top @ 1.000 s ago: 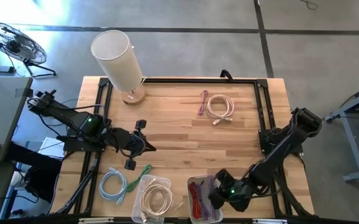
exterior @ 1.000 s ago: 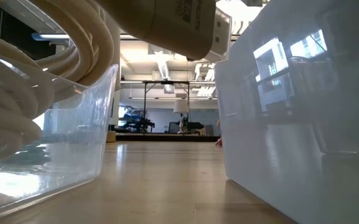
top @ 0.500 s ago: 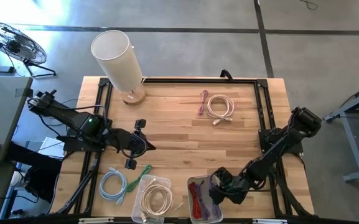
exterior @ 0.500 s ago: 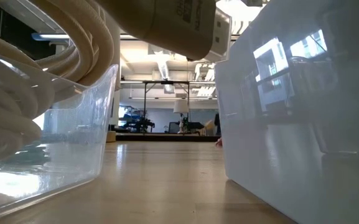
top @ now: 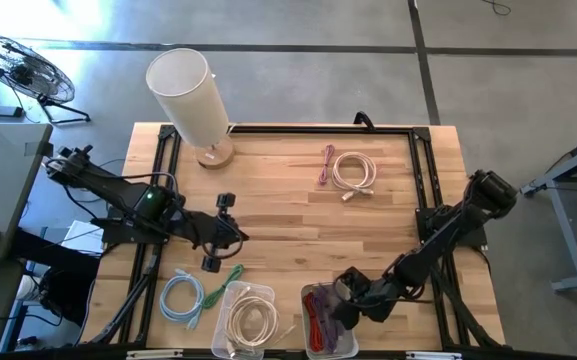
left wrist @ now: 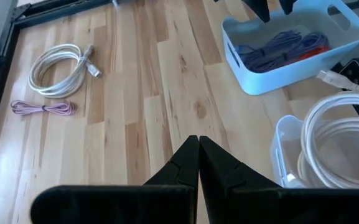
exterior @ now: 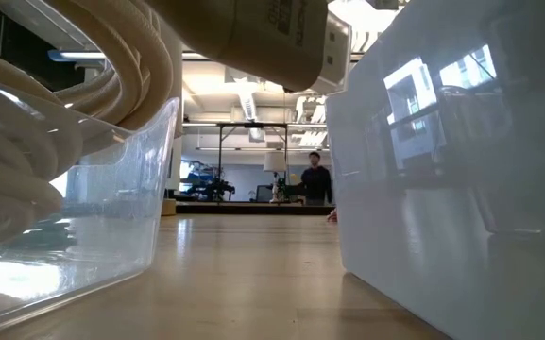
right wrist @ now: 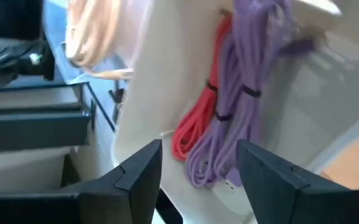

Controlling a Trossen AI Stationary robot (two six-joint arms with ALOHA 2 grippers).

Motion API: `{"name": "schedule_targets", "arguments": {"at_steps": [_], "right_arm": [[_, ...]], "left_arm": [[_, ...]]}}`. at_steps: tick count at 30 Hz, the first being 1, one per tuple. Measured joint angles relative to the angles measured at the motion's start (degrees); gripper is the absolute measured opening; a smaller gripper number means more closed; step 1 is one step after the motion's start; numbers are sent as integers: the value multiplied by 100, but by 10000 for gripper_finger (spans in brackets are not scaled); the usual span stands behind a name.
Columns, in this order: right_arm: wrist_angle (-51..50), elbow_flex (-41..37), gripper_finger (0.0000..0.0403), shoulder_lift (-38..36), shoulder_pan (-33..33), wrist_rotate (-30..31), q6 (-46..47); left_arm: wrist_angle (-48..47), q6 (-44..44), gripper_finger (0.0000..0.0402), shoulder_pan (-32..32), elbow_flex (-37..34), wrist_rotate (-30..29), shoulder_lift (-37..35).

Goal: Pick & Place USB Port
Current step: Put the pink HDMI cable into the transparent bin

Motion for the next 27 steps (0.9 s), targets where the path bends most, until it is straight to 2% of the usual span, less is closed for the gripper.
{"name": "schedule_targets", "arguments": {"at_steps": [5, 11, 15, 19, 23, 27], "right_arm": [[12, 0, 199, -415, -184, -29, -756], [246, 2, 199, -1307, -369, 45, -1812], [469, 3, 199, -1977, -464, 361, -2813], [538, 4, 200, -2631, -628, 777, -4270], [485, 4, 200, -3128, -849, 1309, -5687], [-33, 4, 200, -3476, -1334, 1328, -6751]], "left_arm": [[-29, -23, 7, 0, 1, 5, 42], [-35, -44, 7, 0, 0, 4, 57], [18, -44, 7, 0, 0, 7, 62], [21, -1, 7, 0, 0, -11, 60], [184, 25, 7, 0, 0, -524, 57], [417, 191, 7, 4, 0, -920, 43]]}}
